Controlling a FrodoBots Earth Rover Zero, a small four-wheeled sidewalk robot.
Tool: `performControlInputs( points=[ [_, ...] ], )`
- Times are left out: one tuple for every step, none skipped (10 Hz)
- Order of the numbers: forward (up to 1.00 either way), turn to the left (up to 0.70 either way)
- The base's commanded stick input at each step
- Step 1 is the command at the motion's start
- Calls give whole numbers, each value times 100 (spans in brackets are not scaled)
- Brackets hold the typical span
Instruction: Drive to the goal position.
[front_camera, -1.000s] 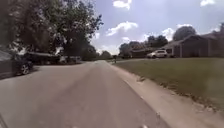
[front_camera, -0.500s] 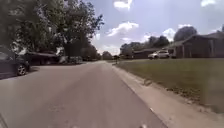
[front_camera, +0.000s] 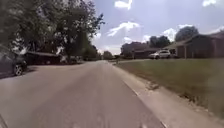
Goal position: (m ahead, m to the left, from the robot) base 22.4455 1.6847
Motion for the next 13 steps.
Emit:
performControlInputs(
  points=[
    [70,0],
    [70,0],
    [70,0],
    [70,0],
    [70,0],
    [70,0],
    [70,0],
    [70,0],
    [70,0],
    [70,0],
    [70,0],
    [70,0],
    [70,0]
  ],
)
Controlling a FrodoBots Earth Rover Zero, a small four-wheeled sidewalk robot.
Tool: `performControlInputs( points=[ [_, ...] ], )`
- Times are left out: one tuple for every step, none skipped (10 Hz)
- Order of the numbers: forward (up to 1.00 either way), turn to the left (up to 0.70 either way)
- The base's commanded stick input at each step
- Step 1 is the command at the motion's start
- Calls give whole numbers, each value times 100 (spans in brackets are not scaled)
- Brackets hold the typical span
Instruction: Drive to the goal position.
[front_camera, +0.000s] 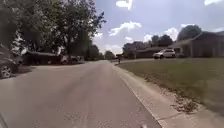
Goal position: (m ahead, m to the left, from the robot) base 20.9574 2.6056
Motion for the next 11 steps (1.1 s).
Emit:
performControlInputs(
  points=[
    [70,0],
    [70,0],
    [70,0],
    [70,0],
    [70,0],
    [70,0],
    [70,0],
    [70,0],
    [70,0],
    [70,0],
    [70,0]
  ],
)
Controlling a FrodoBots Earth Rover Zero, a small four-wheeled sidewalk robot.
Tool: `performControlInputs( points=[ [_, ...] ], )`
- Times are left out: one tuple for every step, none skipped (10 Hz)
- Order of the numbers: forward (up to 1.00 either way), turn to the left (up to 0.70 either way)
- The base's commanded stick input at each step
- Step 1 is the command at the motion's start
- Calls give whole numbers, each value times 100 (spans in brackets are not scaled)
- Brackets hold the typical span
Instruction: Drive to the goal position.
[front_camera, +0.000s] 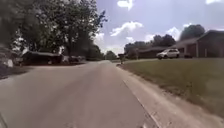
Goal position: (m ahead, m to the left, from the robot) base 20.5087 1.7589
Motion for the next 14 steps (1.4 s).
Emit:
performControlInputs(
  points=[
    [70,0],
    [70,0],
    [70,0],
    [70,0],
    [70,0],
    [70,0],
    [70,0],
    [70,0],
    [70,0],
    [70,0],
    [70,0],
    [70,0],
    [70,0],
    [70,0]
  ],
)
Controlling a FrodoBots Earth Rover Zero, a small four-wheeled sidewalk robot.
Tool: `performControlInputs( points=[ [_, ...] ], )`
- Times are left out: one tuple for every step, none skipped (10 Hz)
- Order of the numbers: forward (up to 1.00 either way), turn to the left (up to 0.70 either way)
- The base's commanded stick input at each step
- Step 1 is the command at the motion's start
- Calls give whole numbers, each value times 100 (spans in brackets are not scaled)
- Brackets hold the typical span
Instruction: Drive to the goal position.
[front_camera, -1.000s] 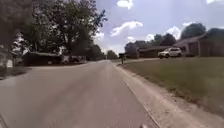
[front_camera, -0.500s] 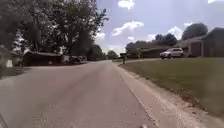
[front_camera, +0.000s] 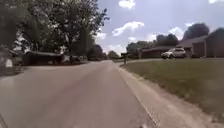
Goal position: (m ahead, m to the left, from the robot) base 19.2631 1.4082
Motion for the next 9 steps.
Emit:
performControlInputs(
  points=[
    [70,0],
    [70,0],
    [70,0],
    [70,0],
    [70,0],
    [70,0],
    [70,0],
    [70,0],
    [70,0]
  ],
)
